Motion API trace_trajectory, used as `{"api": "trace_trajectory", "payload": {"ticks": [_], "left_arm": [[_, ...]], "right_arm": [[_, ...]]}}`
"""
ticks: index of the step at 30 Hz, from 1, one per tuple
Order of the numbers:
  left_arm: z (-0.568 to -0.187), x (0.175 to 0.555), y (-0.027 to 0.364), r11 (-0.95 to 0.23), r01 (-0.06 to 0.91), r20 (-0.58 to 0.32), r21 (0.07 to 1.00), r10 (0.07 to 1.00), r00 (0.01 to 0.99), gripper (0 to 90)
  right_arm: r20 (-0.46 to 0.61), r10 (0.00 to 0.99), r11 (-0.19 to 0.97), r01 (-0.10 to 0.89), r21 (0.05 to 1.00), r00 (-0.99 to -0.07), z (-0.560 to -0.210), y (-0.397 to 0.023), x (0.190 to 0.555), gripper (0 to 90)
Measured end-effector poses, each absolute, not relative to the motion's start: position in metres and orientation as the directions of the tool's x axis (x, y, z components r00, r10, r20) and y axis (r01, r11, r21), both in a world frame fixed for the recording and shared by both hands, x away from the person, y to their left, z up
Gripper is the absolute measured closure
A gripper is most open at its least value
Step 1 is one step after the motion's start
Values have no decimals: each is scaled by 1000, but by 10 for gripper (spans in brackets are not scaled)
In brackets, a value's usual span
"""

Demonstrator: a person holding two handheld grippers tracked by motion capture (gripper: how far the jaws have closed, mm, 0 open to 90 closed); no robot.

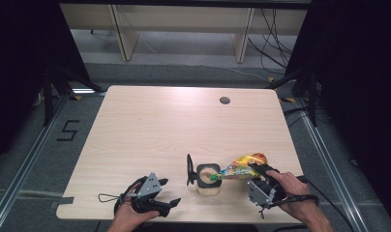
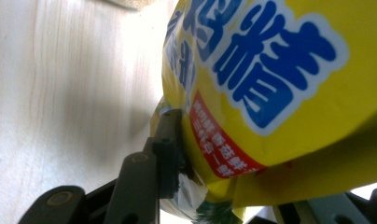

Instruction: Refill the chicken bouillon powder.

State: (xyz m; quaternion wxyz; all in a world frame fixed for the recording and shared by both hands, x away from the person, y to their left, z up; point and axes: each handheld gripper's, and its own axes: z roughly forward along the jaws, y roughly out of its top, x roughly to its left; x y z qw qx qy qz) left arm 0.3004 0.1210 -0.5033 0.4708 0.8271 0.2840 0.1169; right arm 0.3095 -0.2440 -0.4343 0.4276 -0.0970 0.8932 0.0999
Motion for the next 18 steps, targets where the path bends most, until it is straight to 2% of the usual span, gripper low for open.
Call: {"api": "trace_trajectory", "payload": {"ticks": [1, 2, 3, 5, 6, 7, 8, 9, 10, 12, 13, 14, 15, 17, 18], "left_arm": [[-502, 301, 122, -410, 359, -68, 839, 575, 816, 208], [-502, 301, 122, -405, 359, -69, 841, 578, 813, 208], [-502, 301, 122, -404, 358, -69, 842, 578, 813, 208], [-502, 301, 122, -408, 354, -65, 841, 575, 816, 208], [-502, 301, 122, -413, 351, -60, 840, 573, 818, 208], [-502, 301, 123, -418, 351, -58, 838, 572, 818, 208], [-502, 302, 124, -436, 336, -37, 835, 564, 825, 208], [-502, 302, 123, -427, 341, -46, 838, 566, 823, 208], [-502, 301, 123, -418, 343, -54, 841, 567, 822, 208], [-502, 302, 123, -417, 343, -54, 842, 567, 822, 208], [-502, 302, 123, -418, 342, -53, 841, 566, 822, 208], [-502, 301, 123, -419, 342, -53, 841, 566, 823, 208], [-502, 301, 123, -417, 345, -55, 841, 568, 821, 208], [-501, 301, 123, -418, 346, -55, 840, 569, 821, 208], [-501, 301, 123, -424, 344, -51, 838, 566, 823, 208]], "right_arm": [[-780, -31, 964, -224, 142, -625, -436, -246, 309, 633], [-784, -91, 955, -276, 105, -614, -434, -246, 312, 634], [-789, -95, 951, -290, 109, -607, -434, -247, 314, 634], [-778, -61, 950, -276, 147, -626, -435, -249, 313, 636], [-765, 3, 953, -231, 198, -644, -437, -251, 311, 637], [-773, -48, 941, -289, 178, -632, -434, -251, 315, 639], [-761, -1, 942, -256, 217, -649, -436, -253, 314, 639], [-767, -29, 937, -285, 203, -641, -435, -254, 318, 640], [-741, 39, 937, -233, 260, -670, -438, -257, 316, 642], [-742, 16, 929, -264, 258, -670, -438, -260, 320, 644], [-722, 76, 929, -215, 303, -688, -441, -263, 319, 644], [-735, 42, 916, -267, 299, -677, -438, -266, 324, 645], [-698, 128, 911, -195, 364, -704, -440, -270, 322, 645], [-703, 117, 892, -237, 385, -702, -439, -277, 328, 645], [-671, 167, 881, -196, 431, -722, -441, -282, 328, 645]]}}
